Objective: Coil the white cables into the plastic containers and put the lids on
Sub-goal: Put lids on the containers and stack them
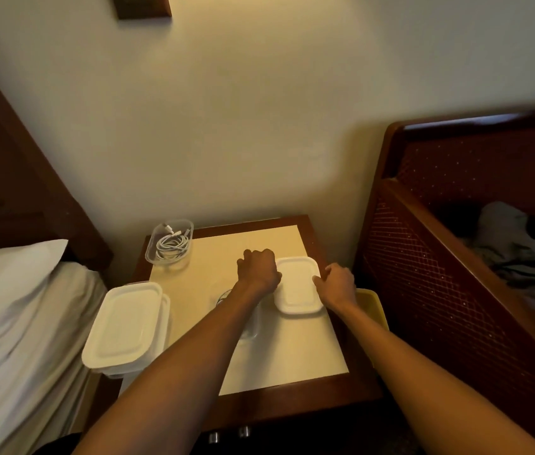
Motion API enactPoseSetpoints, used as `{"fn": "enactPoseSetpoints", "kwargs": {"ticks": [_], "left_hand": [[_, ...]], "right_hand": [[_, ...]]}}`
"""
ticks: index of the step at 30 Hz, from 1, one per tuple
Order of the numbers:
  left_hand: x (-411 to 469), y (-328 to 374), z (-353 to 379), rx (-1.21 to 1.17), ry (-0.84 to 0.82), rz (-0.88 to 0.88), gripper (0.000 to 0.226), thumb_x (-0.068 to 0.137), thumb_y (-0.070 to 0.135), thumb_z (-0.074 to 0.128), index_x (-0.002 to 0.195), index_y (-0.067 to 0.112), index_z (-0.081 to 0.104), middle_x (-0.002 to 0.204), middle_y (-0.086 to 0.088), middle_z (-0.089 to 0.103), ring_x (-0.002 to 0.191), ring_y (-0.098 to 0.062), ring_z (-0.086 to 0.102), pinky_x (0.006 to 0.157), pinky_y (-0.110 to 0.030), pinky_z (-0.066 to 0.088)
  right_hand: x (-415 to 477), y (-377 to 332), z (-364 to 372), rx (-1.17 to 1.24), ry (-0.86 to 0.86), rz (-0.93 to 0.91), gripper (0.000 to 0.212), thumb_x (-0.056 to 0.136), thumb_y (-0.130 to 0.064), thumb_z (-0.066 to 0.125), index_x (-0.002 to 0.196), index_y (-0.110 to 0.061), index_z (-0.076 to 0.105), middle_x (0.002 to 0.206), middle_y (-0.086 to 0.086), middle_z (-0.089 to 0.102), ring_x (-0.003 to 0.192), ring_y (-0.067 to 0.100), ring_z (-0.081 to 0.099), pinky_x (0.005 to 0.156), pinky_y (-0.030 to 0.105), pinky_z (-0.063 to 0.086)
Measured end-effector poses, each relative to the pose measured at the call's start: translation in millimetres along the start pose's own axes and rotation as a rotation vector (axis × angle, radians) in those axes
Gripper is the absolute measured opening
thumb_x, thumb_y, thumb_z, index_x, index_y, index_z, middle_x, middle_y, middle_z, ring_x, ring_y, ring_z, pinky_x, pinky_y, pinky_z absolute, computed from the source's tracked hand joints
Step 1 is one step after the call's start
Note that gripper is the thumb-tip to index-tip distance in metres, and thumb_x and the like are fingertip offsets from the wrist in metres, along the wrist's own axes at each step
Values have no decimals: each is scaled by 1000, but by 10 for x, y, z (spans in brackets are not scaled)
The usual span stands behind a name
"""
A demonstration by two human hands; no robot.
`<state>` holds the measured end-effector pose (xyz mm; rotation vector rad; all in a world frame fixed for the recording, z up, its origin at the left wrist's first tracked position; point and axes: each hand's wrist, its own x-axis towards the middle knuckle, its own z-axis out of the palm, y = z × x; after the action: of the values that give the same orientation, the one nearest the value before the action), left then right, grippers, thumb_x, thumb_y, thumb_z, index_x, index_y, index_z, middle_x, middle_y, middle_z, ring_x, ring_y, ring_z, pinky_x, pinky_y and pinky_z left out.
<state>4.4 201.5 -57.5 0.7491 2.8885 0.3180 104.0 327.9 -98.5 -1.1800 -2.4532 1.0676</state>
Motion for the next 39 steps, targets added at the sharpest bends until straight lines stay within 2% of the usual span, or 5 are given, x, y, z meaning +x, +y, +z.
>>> {"fn": "enactPoseSetpoints", "kwargs": {"ticks": [6,12,22,32,39], "left_hand": [[86,77,77,-12,-34,-87,37,89,23,72,121,11,58,122,-11,64,109,-29,60,91,-38,50],[110,63,10,-89,-52,-114,41,87,20,74,122,10,56,120,-10,63,104,-27,62,83,-33,52],[78,-71,-53,-202,-102,-113,37,82,25,80,112,11,64,107,-7,67,89,-24,64,79,-34,57],[-121,-425,-520,-576,106,-99,24,88,25,71,109,13,69,111,-7,68,100,-25,62,84,-32,48],[-537,-914,-557,-438,70,-180,32,90,27,64,119,13,62,122,-9,65,108,-29,60,91,-36,50]], "right_hand": [[94,30,72,34,0,33,10,92,-15,64,96,-6,66,102,10,65,87,19,60,75,30,52],[122,31,98,22,-42,51,15,94,-16,62,94,-2,69,96,11,66,79,19,63,69,29,53],[52,-108,-3,4,-76,15,16,94,-14,59,104,-1,60,104,11,63,87,21,61,71,30,52],[-208,-536,-250,266,-28,-127,12,96,-23,59,102,-14,54,100,1,58,90,15,56,58,16,39],[-601,-758,85,250,-175,-139,12,93,-24,61,100,-14,58,94,1,61,88,19,60,77,31,54]]}}
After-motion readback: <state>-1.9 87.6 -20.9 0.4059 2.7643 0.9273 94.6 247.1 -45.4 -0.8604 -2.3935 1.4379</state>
